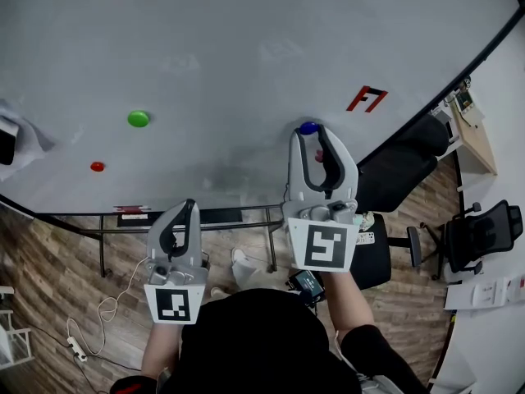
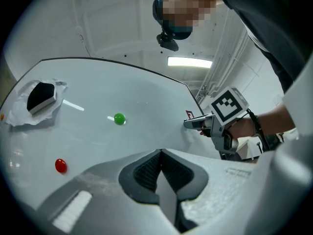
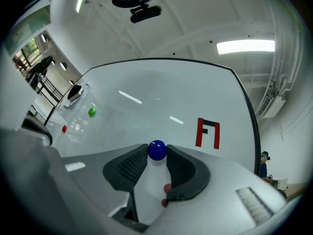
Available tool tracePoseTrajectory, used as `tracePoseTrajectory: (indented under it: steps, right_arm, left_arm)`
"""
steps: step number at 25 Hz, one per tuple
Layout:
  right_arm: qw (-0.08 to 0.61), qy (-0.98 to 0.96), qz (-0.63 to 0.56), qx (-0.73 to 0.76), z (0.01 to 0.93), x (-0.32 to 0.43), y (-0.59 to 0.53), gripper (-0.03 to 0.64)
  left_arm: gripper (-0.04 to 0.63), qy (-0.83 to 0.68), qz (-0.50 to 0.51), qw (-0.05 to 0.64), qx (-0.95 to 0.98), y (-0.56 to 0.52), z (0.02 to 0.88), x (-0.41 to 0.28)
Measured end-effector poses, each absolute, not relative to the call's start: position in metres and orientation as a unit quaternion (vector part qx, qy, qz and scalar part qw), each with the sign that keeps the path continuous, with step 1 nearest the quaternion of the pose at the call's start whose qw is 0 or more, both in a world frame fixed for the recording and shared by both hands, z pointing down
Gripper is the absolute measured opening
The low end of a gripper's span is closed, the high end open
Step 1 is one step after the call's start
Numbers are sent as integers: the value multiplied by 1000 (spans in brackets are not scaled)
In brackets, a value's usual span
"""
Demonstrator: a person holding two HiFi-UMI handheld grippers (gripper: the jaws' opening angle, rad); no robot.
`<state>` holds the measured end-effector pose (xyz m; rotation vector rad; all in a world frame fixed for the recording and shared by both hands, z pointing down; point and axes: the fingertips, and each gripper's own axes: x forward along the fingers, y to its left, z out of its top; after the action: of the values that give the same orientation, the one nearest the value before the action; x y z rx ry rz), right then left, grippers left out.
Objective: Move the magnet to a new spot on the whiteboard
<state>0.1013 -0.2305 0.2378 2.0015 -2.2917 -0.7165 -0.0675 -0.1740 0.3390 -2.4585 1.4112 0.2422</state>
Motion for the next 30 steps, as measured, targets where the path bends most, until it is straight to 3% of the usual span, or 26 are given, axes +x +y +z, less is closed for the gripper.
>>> tracePoseTrajectory:
  steps: [30]
  right_arm:
    - [-43,-795,-181,578,250,68,-151,127]
  left_arm:
    - [2,517,61,161,-839,-111,338,-94]
